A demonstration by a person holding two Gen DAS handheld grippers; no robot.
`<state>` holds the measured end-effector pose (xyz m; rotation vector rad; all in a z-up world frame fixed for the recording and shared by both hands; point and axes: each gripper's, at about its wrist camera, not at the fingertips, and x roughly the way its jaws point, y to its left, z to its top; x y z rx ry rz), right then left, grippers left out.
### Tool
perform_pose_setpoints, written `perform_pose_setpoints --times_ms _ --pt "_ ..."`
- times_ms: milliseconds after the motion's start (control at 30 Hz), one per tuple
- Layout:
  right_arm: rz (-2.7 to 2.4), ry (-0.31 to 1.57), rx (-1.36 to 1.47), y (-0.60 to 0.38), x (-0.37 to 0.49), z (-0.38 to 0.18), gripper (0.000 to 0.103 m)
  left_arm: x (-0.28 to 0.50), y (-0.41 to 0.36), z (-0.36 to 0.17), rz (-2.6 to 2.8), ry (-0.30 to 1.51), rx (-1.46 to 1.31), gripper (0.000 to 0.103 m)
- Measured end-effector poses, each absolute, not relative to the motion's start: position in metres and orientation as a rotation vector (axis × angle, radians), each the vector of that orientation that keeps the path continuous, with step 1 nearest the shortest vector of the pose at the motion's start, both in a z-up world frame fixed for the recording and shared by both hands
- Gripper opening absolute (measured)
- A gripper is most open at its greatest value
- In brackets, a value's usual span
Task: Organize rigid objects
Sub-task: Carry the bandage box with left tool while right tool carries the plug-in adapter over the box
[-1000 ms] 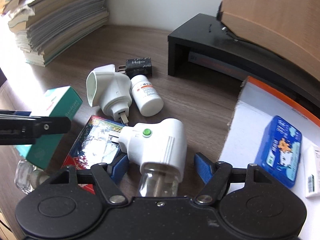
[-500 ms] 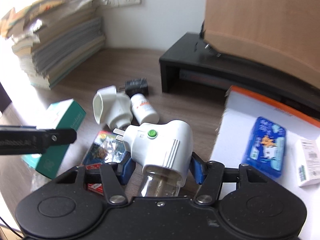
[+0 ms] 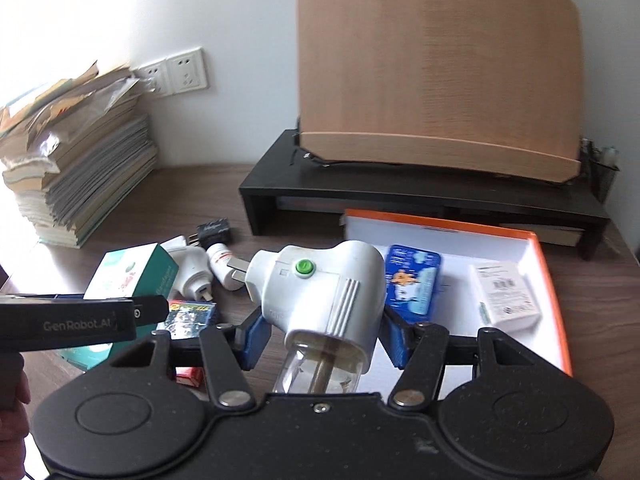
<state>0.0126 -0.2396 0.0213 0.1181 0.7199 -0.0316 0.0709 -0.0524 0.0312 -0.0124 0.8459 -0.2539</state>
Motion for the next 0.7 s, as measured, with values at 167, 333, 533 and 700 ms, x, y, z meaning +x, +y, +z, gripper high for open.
perform_pose_setpoints --times_ms 167,333,533,700 --pt "-0.093 0.696 0.147 -0.263 -0.010 0.030 0.070 0.059 -0.081 0.038 -0.313 0.832 0.023 0.071" --pt "-0.148 0.678 0.170 -0.284 -0.031 0.037 0.070 0.049 -0.107 0.043 -0.369 0.821 0.053 0.071" --pt "-0.196 0.667 0.186 -0.302 -0.047 0.039 0.070 0.039 -0.132 0.045 -0.414 0.814 0.067 0.071" --pt "-0.214 0.668 0.192 -0.311 -0.054 0.037 0.070 0.034 -0.144 0.041 -0.432 0.815 0.070 0.071"
